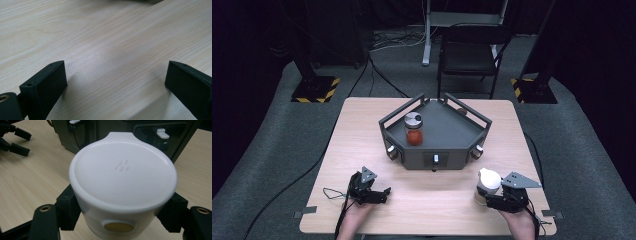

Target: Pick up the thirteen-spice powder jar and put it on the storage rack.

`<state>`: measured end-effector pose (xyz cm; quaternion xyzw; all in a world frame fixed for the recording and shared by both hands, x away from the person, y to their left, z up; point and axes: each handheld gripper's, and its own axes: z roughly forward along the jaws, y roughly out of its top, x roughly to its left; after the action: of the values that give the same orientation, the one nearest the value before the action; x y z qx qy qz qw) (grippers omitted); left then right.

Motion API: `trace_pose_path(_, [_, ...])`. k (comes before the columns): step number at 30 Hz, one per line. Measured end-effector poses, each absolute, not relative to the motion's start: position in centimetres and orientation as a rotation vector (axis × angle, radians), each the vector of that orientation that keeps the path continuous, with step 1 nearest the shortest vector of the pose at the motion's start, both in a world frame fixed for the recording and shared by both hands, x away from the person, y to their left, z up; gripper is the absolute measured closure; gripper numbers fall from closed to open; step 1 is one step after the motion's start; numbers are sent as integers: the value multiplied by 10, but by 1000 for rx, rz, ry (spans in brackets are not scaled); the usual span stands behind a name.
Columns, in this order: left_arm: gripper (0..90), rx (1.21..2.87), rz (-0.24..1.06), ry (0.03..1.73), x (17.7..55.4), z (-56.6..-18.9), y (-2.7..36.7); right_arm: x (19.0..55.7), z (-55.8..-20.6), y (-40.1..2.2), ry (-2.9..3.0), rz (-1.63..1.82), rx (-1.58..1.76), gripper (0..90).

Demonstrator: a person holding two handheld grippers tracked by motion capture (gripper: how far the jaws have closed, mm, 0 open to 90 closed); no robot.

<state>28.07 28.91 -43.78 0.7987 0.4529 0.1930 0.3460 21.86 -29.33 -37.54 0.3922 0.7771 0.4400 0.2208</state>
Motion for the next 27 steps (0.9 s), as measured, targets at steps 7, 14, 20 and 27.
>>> trace_pose_path(7, [39,2073,501,1175,281,-438,289,223,-360,-291,2150,1208,1061,296])
trace_pose_path(14, [40,2073,501,1175,281,-438,289,229,-347,-290,2142,1220,1047,296])
trace_pose_path(20, [39,2073,501,1175,281,-438,289,233,-336,-288,2141,1220,1039,296])
trace_pose_path(27, [39,2071,503,1175,280,-438,289,240,-326,-285,2144,1226,1029,297])
